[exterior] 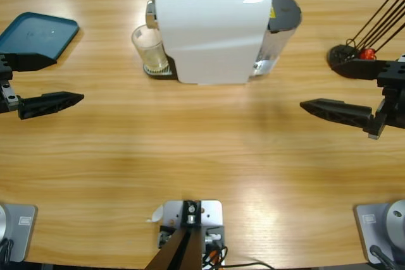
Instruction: Pour coffee
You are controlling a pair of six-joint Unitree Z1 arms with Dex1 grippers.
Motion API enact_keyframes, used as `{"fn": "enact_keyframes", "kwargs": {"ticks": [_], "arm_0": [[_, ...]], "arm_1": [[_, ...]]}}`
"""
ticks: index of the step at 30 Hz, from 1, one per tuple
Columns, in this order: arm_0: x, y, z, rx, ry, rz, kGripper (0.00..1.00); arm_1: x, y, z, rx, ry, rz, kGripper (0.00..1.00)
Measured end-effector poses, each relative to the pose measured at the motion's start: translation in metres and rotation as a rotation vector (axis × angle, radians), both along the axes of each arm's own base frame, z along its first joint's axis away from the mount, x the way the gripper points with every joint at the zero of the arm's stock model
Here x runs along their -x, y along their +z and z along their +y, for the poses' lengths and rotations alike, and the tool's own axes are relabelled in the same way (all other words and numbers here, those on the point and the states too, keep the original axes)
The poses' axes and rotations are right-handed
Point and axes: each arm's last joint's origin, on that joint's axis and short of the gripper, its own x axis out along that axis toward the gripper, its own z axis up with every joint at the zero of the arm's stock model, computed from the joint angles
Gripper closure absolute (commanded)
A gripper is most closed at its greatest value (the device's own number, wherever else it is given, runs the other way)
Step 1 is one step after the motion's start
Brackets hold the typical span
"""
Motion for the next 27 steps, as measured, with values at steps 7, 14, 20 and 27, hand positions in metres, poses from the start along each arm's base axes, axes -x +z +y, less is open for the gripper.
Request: {"fn": "enact_keyframes", "kwargs": {"ticks": [7, 14, 20, 27], "arm_0": [[0.0000, 0.0000, 0.0000, -0.002, -0.002, -0.002, 0.000], [0.0002, 0.0000, -0.0002, -0.002, -0.009, -0.003, 0.000], [0.0004, 0.0001, -0.0004, -0.001, -0.018, -0.004, 0.000], [0.0005, 0.0001, -0.0005, -0.002, -0.021, -0.004, 0.000]], "arm_1": [[0.0000, 0.0000, 0.0000, 0.000, 0.000, 0.000, 0.000], [0.0000, -0.0001, 0.0000, 0.000, 0.000, 0.000, 0.000], [0.0000, -0.0001, -0.0001, 0.001, -0.001, -0.001, 0.000], [-0.0001, -0.0001, -0.0001, 0.001, -0.002, 0.000, 0.000]]}}
